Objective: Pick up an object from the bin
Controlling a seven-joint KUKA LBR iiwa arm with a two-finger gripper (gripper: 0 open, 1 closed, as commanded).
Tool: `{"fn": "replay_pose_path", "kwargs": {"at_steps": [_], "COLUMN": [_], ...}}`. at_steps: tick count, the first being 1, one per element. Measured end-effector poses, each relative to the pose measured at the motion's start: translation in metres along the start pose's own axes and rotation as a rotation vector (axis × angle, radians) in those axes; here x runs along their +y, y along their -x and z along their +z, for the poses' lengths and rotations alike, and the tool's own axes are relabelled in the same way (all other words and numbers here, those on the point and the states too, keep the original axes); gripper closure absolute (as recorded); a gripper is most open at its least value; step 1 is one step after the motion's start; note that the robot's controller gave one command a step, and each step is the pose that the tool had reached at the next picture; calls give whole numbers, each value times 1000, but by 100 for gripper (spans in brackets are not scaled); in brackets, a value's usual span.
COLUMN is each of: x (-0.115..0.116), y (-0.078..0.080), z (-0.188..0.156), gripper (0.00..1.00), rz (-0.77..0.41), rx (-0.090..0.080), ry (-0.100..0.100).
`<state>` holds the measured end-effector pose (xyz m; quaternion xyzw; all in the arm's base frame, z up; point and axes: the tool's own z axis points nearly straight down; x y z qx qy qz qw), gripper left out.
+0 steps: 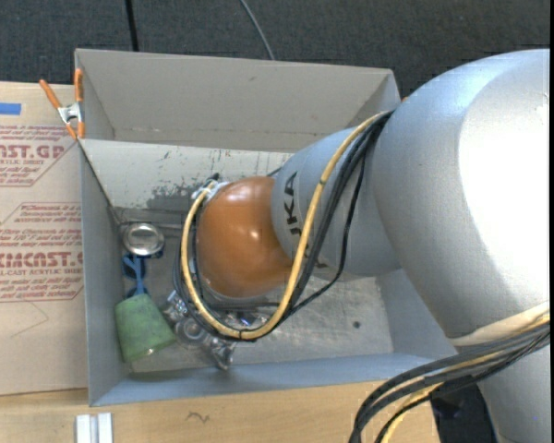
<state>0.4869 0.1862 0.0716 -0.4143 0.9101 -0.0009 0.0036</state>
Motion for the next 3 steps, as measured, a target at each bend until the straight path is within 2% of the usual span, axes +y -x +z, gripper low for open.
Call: {"fn": "replay_pose_path", "kwargs": {"at_steps": [1, 2, 3], "x": [-39, -38, -84], "y": [-34, -33, -1], "z": [-17, -17, -234], "gripper": [0, 100, 100], "rz": [-106, -108, -355], "rx": [4, 4, -4], "ry": [4, 4, -2]}}
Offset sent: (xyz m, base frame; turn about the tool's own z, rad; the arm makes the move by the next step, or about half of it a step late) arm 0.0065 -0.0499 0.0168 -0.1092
